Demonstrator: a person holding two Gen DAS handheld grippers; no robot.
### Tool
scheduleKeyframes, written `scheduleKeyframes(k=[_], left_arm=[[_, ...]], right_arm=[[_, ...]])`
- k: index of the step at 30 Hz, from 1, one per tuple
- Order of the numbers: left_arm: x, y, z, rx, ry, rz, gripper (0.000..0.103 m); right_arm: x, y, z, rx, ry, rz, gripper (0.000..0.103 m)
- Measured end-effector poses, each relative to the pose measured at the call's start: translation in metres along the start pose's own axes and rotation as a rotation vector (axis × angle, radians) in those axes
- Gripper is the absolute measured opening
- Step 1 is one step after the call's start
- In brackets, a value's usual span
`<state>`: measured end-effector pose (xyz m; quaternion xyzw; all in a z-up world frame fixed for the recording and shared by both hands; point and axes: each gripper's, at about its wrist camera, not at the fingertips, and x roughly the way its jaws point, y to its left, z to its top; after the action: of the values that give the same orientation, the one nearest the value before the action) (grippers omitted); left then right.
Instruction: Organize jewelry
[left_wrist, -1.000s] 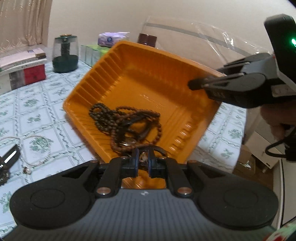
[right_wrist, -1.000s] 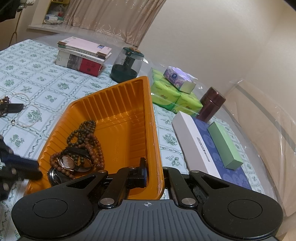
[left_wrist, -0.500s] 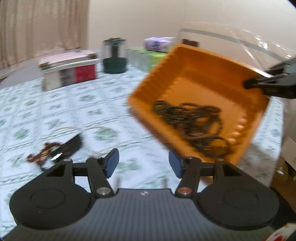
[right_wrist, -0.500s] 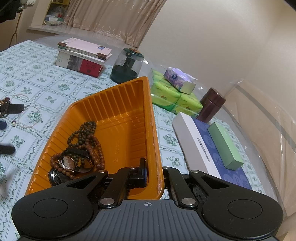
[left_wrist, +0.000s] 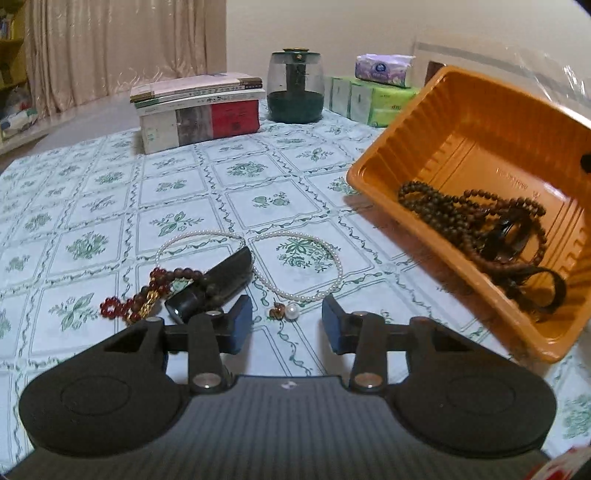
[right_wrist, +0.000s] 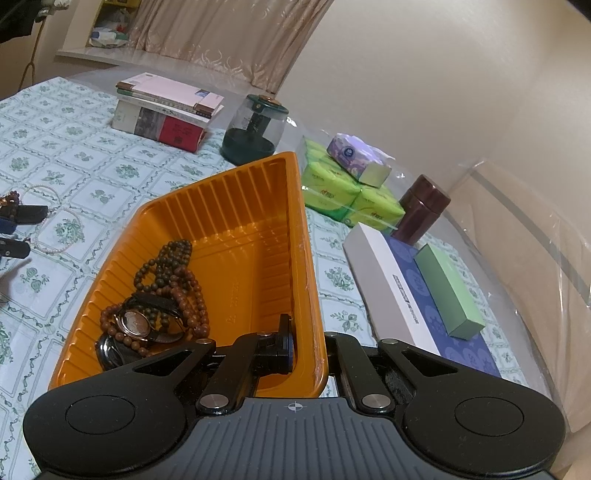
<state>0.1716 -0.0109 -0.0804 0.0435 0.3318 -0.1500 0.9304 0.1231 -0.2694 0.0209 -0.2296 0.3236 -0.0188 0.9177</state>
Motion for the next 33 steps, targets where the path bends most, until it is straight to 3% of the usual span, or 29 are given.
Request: scheduleKeyframes(k=[8, 18, 33], left_arm=[[0.011, -0.002, -0.002, 0.044, 0.012, -0.006, 0.015], [-0.017, -0.008, 0.003, 0.041, -0.026, -0.006, 0.015], [-0.046, -0.034, 0.017, 0.019, -0.068, -0.087, 0.015]], right_arm=[[0.0, 0.0, -0.001, 0.001, 0.002, -0.002, 0.004], [0.003, 0.0, -0.001, -0.001, 0.001, -0.003, 0.004], [0.001, 0.001, 0.0, 0.0, -0.001, -0.002, 0.004]])
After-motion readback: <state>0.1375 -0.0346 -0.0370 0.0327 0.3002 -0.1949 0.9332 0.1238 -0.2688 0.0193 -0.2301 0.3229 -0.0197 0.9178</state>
